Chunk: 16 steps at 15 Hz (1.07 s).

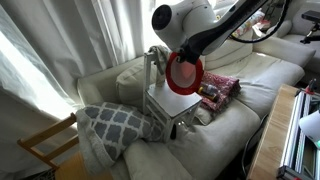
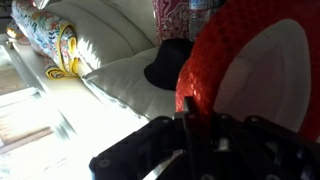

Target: Remove the striped towel from the orange bowler hat and flip the orange hat anticlockwise to make the crown of the hat face upwards

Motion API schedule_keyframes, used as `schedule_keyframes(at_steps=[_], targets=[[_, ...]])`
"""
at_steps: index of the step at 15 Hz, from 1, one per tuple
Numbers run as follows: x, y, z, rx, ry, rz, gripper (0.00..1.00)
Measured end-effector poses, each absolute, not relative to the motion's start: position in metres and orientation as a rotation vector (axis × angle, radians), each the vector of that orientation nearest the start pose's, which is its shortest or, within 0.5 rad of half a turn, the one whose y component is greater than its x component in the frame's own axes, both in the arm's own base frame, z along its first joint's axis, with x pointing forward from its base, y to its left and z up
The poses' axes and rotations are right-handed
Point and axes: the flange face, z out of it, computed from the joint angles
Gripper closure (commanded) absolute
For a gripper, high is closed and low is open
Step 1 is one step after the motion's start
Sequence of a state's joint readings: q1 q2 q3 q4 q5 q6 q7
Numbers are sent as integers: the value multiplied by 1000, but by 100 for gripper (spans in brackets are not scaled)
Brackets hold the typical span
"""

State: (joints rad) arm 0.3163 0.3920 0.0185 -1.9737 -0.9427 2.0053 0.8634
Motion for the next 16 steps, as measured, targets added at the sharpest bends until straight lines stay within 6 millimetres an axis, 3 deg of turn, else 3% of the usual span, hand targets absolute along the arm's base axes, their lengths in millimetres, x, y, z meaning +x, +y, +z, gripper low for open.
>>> schedule_keyframes(at_steps=[5,9,12,16], targets=[[550,198,257,2135,133,334,98],[526,233,223,2074,160,368,98],[516,240,194,2024,134,388,98],[514,245,177,1965,92,455,98]])
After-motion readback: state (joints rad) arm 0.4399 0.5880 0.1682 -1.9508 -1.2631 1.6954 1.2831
